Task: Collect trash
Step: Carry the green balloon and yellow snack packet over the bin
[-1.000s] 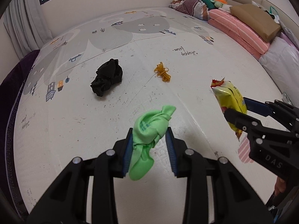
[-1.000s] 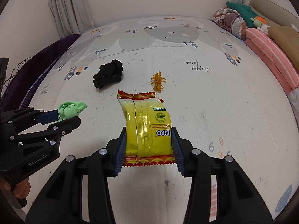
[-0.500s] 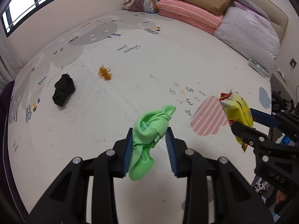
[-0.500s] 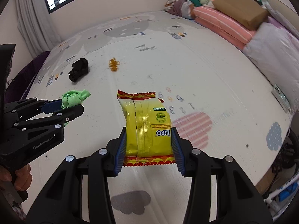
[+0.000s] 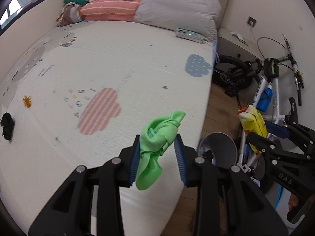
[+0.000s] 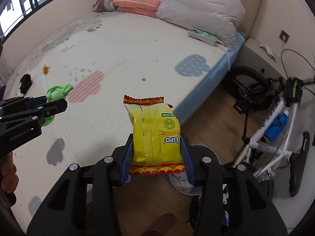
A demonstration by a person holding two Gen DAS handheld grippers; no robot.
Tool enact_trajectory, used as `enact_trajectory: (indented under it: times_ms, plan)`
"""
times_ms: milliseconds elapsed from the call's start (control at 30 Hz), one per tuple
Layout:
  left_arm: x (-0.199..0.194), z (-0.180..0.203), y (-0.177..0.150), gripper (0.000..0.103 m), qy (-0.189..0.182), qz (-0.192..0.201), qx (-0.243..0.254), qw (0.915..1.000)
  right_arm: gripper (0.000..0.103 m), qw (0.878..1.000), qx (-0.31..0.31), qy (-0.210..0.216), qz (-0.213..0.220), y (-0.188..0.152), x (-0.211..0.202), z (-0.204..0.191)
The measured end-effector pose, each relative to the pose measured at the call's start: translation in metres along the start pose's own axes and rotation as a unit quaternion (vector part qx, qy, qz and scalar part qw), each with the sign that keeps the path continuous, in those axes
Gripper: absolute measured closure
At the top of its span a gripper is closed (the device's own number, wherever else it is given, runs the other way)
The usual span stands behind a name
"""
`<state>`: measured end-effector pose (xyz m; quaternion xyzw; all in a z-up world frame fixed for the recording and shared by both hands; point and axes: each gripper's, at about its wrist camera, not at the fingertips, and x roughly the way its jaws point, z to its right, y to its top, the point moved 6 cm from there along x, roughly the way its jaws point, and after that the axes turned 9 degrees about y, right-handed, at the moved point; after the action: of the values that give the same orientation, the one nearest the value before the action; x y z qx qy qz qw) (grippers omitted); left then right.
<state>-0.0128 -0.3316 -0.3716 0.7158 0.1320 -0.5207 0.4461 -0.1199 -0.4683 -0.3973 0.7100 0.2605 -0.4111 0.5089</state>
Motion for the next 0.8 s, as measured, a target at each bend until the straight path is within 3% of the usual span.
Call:
enact_trajectory:
  times_ms: [167,333,433,800]
  plan:
    - [0.012,0.070,-0.010,0.069,-0.034,-0.011,0.039,0.9986,0.059,0.998,0.052,-0.028,0.002,-0.033,-0.006,0.063]
    - [0.021,0.114,-0.019,0.069,-0.048,-0.021,0.066,0.9964,0.056,0.996,0.077,-0.036,0.006,-0.049,0.004,0.099]
    - [0.025,0.130,-0.024,0.069,-0.051,-0.026,0.075,0.9955,0.036,0.995,0.092,-0.031,0.005,-0.055,0.016,0.116]
    - [0.038,0.173,-0.026,0.069,-0.063,-0.036,0.102,0.9921,0.036,0.993,0.108,-0.050,0.005,-0.076,0.005,0.155]
